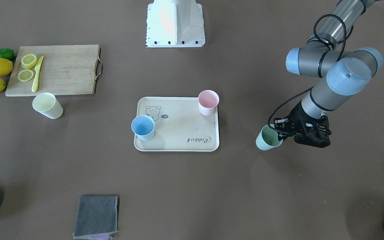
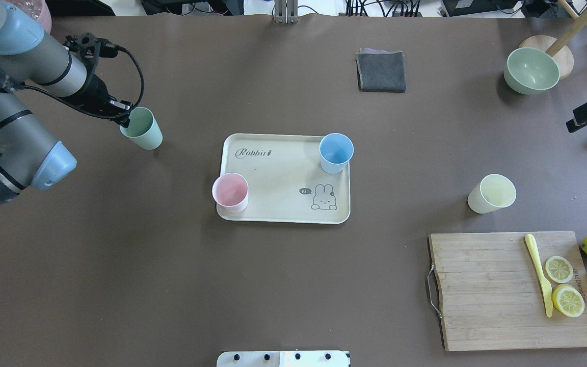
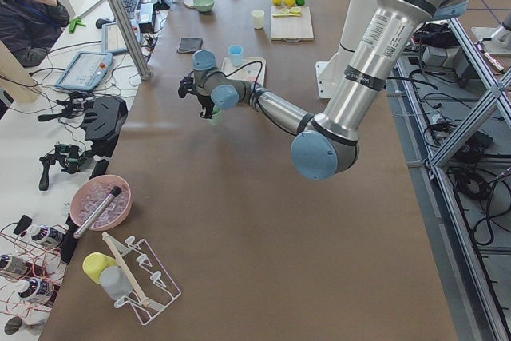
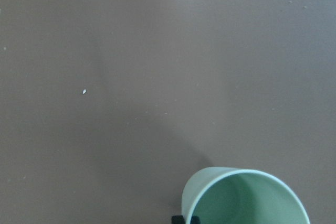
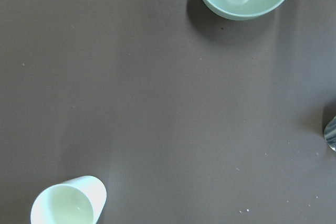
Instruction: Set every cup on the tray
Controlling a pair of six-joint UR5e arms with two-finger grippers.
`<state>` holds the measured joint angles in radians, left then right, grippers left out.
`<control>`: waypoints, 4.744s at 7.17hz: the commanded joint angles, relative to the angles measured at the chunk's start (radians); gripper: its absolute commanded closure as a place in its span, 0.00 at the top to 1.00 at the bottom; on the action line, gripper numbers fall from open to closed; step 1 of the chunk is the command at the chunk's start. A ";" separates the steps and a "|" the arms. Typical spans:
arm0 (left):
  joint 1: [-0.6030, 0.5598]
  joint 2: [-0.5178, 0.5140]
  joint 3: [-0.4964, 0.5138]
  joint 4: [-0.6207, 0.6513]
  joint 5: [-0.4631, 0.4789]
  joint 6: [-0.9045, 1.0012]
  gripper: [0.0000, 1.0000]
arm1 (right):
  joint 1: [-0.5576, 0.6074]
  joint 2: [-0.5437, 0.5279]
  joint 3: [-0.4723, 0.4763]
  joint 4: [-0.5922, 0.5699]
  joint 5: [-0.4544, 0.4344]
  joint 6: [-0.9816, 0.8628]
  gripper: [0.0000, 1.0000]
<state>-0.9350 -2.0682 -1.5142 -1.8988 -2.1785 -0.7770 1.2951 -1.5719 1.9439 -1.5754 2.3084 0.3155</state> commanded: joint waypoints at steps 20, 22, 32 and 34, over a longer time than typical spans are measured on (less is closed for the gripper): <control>-0.122 -0.073 -0.023 0.170 -0.037 0.189 0.98 | -0.467 -0.091 -0.066 0.462 -0.279 0.692 0.03; -0.120 -0.075 -0.021 0.170 -0.037 0.189 0.98 | -0.470 -0.077 -0.053 0.460 -0.273 0.694 0.00; -0.344 -0.052 0.123 0.285 -0.066 0.650 0.98 | -0.832 0.574 -0.130 0.012 -0.524 1.231 0.00; -0.344 -0.041 0.120 0.284 -0.067 0.650 0.98 | -0.811 0.593 -0.169 0.017 -0.524 1.197 0.00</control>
<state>-1.2789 -2.1133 -1.3932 -1.6143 -2.2446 -0.1278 0.4750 -0.9934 1.7963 -1.5590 1.7866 1.5278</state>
